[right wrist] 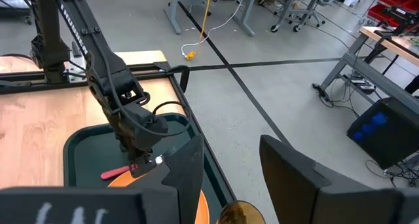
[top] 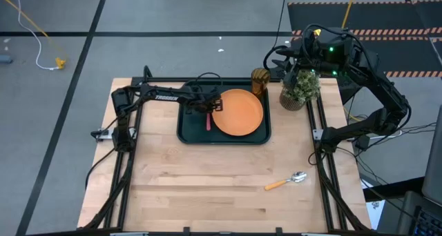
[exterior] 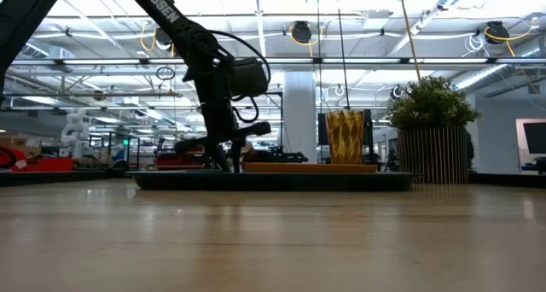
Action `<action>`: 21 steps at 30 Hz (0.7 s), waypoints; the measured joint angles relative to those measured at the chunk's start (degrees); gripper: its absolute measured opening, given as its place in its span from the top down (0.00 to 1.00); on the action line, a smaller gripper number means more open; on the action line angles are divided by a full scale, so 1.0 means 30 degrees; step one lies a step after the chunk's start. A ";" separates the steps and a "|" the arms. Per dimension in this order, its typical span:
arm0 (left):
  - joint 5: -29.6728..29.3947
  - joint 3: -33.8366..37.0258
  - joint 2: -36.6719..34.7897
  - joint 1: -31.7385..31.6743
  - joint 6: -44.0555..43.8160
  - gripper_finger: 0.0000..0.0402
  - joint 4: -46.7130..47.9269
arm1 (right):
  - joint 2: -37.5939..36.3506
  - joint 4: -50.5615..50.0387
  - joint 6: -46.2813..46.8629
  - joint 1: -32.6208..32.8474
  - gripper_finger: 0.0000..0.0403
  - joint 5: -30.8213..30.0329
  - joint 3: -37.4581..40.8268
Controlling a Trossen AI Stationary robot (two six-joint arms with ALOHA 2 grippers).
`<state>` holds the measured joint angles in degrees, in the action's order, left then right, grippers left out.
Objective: Pick and place plate/cup/fork/spoon on tray
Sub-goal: Put the pink fork to the left of the orange plate on the black tray, then put the orange spoon to the left of the pink fork on the black tray
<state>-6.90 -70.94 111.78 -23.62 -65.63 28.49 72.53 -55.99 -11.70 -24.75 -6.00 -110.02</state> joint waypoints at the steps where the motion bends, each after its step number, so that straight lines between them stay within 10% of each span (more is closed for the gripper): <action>1: 0.0044 -0.0011 0.0167 0.0006 0.0030 0.89 -0.0072 | 0.0000 0.0000 0.0000 0.0000 0.64 0.0000 0.0000; 21: 0.0021 -0.0016 0.0041 0.0224 -0.1319 0.65 0.0080 | 0.0000 0.0000 0.0022 0.0000 0.64 -0.0058 0.0000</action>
<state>-6.84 -70.98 111.91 -22.94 -69.59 28.73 72.53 -55.99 -11.64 -24.75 -6.17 -110.02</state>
